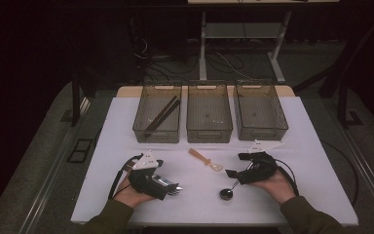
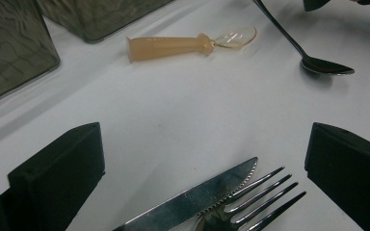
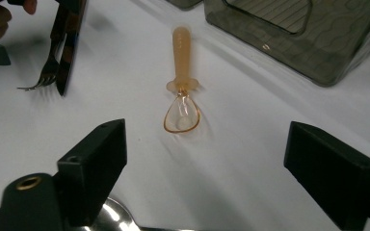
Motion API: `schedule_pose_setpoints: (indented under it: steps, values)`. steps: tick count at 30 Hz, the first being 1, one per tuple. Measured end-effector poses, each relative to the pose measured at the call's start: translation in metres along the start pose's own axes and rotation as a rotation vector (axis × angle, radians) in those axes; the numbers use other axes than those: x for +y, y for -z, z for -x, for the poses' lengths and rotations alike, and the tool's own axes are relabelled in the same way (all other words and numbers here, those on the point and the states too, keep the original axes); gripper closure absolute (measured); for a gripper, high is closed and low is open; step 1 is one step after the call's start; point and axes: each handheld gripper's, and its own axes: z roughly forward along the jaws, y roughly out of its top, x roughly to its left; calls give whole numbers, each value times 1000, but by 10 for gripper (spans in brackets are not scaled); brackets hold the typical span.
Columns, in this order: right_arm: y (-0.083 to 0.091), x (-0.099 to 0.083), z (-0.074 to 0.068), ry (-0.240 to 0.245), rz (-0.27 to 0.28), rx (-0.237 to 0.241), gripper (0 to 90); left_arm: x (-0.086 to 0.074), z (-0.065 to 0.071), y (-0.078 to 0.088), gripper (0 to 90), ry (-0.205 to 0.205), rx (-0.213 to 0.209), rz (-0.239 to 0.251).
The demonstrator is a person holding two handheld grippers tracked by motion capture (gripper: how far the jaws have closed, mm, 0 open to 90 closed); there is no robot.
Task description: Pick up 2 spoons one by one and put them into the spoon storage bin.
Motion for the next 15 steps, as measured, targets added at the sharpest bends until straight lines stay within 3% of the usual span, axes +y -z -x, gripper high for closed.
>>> schedule_pose_setpoints:
  steps: [15]
  values:
    - [-29,14,-1,20,-57,45,314,1,1,1,0,-10,16,5]
